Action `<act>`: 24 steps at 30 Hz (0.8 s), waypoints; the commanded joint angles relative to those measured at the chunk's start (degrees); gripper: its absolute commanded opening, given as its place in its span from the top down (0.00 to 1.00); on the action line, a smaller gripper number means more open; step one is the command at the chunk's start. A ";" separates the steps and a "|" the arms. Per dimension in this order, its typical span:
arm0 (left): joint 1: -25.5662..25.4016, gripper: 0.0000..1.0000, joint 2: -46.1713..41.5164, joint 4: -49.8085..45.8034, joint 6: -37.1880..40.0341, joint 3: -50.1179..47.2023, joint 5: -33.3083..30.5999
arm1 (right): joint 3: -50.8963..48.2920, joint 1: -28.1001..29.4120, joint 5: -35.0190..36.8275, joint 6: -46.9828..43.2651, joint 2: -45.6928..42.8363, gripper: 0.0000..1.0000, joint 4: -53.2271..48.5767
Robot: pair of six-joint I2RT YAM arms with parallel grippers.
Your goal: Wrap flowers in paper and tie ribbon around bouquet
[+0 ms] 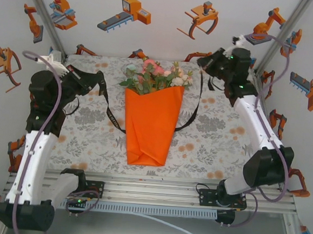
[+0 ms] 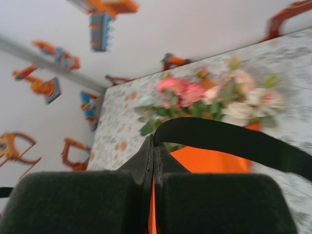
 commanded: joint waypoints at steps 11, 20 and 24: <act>-6.26 0.99 -8.63 3.93 4.79 -5.33 7.64 | 62.45 27.84 -18.69 -12.97 44.47 0.23 -31.53; -12.20 0.98 -2.42 12.12 3.41 -6.44 9.47 | 28.25 19.81 -8.31 -13.03 21.92 0.23 -18.34; -20.85 0.98 8.48 15.26 6.44 -1.30 3.29 | 7.32 13.08 0.98 -7.68 7.05 0.23 -9.44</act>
